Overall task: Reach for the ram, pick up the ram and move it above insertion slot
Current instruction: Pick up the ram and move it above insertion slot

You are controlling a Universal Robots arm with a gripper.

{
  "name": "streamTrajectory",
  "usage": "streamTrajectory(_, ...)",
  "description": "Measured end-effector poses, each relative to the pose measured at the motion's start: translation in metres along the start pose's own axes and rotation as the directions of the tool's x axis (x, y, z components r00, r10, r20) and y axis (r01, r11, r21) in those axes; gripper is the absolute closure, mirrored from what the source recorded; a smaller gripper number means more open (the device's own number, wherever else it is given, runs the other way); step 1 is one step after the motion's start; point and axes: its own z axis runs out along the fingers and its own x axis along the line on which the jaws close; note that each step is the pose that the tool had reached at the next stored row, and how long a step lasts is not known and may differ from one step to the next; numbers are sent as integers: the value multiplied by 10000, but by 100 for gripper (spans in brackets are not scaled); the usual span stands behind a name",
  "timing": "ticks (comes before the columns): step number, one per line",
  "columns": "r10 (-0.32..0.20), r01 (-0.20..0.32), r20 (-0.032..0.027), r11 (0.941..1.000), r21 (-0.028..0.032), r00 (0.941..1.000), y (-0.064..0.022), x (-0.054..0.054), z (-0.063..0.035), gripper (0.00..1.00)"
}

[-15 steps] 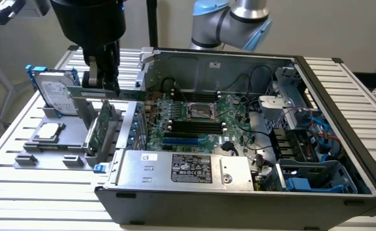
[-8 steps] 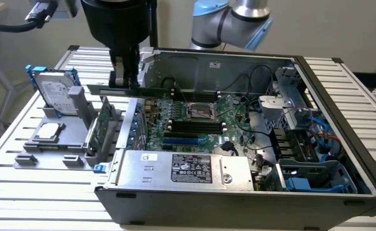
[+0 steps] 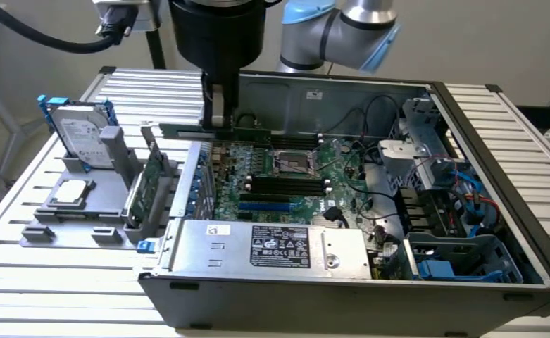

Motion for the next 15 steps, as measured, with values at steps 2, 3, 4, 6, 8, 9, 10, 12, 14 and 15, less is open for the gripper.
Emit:
streamTrajectory(2,0,0,-1,10000,0,10000,-91,-8,8,86)
streamTrajectory(3,1,-1,0,10000,0,10000,-137,-15,14,86)
streamTrajectory(4,0,0,0,10000,0,10000,-187,-24,23,86)
streamTrajectory(6,0,0,0,10000,0,10000,-275,-49,47,86)
streamTrajectory(8,0,0,1,10000,0,10000,-341,-94,74,86)
streamTrajectory(9,0,0,-1,10000,0,10000,-365,-122,86,86)
streamTrajectory(10,0,0,0,10000,1,10000,-385,-152,98,86)
streamTrajectory(12,0,0,0,10000,6,10000,-423,-214,120,86)
streamTrajectory(14,-3,3,-1,10000,11,10000,-461,-283,144,86)
streamTrajectory(15,-4,4,-2,10000,14,10000,-479,-317,155,86)
